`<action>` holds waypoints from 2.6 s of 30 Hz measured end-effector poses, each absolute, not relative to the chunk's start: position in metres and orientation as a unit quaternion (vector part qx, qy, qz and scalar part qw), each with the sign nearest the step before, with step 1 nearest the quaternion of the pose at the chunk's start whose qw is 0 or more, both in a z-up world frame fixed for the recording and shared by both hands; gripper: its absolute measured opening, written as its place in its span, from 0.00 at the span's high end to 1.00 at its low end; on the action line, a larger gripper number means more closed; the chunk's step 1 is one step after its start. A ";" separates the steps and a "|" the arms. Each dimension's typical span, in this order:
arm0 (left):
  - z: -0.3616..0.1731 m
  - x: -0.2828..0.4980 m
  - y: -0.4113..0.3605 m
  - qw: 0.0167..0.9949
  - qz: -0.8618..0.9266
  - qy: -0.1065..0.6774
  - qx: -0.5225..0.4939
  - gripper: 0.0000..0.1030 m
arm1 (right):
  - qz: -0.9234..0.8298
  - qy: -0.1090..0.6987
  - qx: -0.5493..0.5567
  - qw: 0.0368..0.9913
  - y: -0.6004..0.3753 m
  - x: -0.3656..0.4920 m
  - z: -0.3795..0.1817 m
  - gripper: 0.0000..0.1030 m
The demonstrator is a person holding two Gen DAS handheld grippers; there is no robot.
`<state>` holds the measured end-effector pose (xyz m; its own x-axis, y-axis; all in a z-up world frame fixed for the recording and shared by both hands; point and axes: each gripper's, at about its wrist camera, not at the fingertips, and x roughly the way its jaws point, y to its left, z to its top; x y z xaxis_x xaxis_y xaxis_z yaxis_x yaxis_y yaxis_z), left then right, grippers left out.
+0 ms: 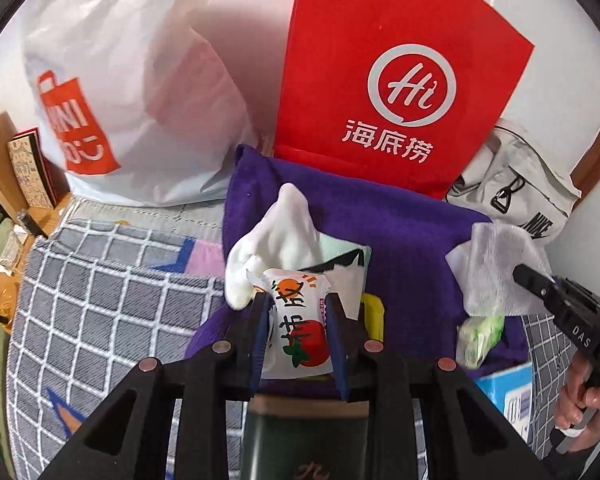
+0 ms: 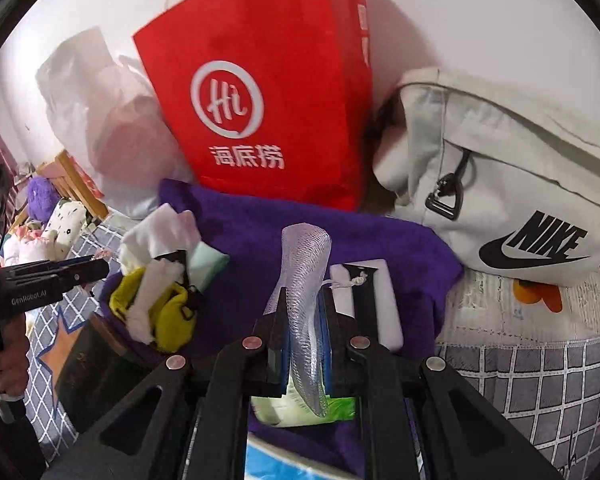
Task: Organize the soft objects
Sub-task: 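Carry the tomato packet with the left tool while the right tool carries the mesh bag toward the towel, then open the left tool to drop the tomato packet on the towel while the right tool releases the mesh bag, then reach the right tool to the green packet's black strap while the left tool moves back over the bed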
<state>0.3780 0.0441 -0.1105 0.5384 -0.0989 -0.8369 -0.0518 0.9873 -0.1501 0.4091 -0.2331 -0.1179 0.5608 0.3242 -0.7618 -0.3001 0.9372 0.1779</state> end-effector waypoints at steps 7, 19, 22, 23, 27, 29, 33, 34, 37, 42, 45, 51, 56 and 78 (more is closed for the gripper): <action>-0.124 0.397 0.038 0.867 -0.028 0.490 -0.083 0.72 | 0.202 0.462 0.037 0.863 -0.233 0.425 -0.136 0.86; -0.150 0.421 0.029 0.854 -0.028 0.515 -0.066 0.59 | 0.172 0.483 0.010 0.858 -0.229 0.433 -0.154 0.59; -0.150 0.422 0.031 0.852 -0.039 0.516 -0.077 0.49 | 0.176 0.477 0.005 0.861 -0.228 0.432 -0.152 0.47; -0.150 0.422 0.031 0.852 -0.042 0.517 -0.078 0.46 | 0.176 0.476 0.003 0.862 -0.228 0.433 -0.152 0.41; -0.147 0.419 0.029 0.853 -0.044 0.515 -0.076 0.34 | 0.159 0.471 -0.010 0.868 -0.228 0.432 -0.150 0.35; -0.143 0.415 0.027 0.856 -0.048 0.509 -0.078 0.30 | 0.148 0.463 -0.017 0.874 -0.230 0.429 -0.145 0.35; -0.131 0.406 0.025 0.861 -0.053 0.500 -0.071 0.30 | 0.140 0.451 -0.023 0.881 -0.230 0.423 -0.135 0.34; -0.127 0.403 0.027 0.863 -0.052 0.498 -0.069 0.30 | 0.137 0.449 -0.025 0.883 -0.230 0.421 -0.132 0.34; -0.114 0.391 0.031 0.870 -0.054 0.485 -0.071 0.30 | 0.134 0.449 -0.027 0.883 -0.230 0.413 -0.124 0.34; -0.094 0.367 0.033 0.874 -0.077 0.472 -0.080 0.30 | 0.124 0.436 -0.039 0.890 -0.229 0.389 -0.105 0.34; -0.083 0.344 0.030 0.880 -0.082 0.462 -0.069 0.30 | 0.128 0.429 -0.031 0.894 -0.229 0.369 -0.093 0.34; -0.065 0.295 0.035 0.888 -0.092 0.445 -0.072 0.30 | 0.150 0.422 -0.023 0.894 -0.218 0.315 -0.076 0.34; -0.064 0.252 0.041 0.891 -0.082 0.442 -0.067 0.30 | 0.164 0.425 -0.024 0.890 -0.207 0.265 -0.073 0.34; -0.096 0.144 0.047 0.889 -0.080 0.441 -0.098 0.30 | 0.221 0.510 -0.008 0.831 -0.182 0.116 -0.151 0.63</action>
<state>0.1440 0.0475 -0.0959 0.5985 -0.2289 -0.7677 0.0566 0.9680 -0.2445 0.1157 -0.1821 -0.1514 0.3820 0.3593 -0.8514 -0.3751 0.9023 0.2125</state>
